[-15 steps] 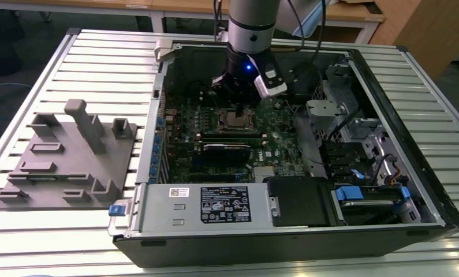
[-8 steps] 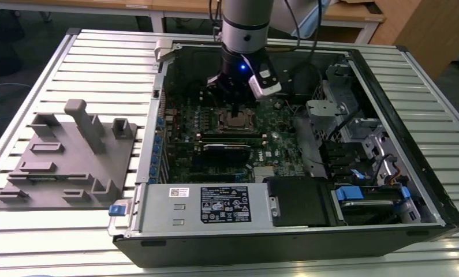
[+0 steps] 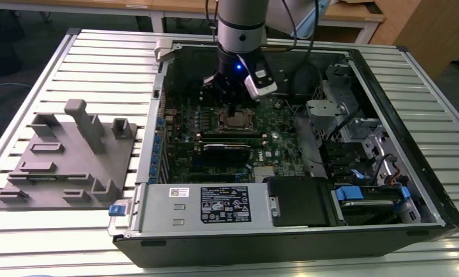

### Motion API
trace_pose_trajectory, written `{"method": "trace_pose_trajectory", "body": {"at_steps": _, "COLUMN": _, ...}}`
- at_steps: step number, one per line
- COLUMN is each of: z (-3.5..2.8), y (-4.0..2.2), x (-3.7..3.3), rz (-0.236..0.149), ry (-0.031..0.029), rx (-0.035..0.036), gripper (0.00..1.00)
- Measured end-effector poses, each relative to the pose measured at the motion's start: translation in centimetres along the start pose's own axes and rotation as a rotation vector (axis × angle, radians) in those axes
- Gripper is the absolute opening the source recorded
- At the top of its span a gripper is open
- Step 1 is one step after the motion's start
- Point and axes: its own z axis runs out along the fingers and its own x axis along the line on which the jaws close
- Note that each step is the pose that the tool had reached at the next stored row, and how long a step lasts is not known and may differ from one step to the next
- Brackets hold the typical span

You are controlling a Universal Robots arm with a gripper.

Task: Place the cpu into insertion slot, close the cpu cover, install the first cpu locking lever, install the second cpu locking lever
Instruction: 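Close the cpu cover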

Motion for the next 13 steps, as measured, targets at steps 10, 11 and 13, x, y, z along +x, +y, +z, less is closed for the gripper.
{"method": "trace_pose_trajectory", "body": {"at_steps": 10, "z": 0.01, "y": -0.01, "x": 0.52, "rz": 0.000, "ry": 0.0000, "rx": 0.0000, "gripper": 0.11}}
{"method": "trace_pose_trajectory", "body": {"at_steps": 11, "z": 0.01, "y": -0.02, "x": 0.61, "rz": 0.000, "ry": 0.0000, "rx": 0.0000, "gripper": 0.11}}
{"method": "trace_pose_trajectory", "body": {"at_steps": 13, "z": 0.01, "y": -0.02, "x": 0.73, "rz": 0.000, "ry": 0.0000, "rx": 0.0001, "gripper": 0.11}}
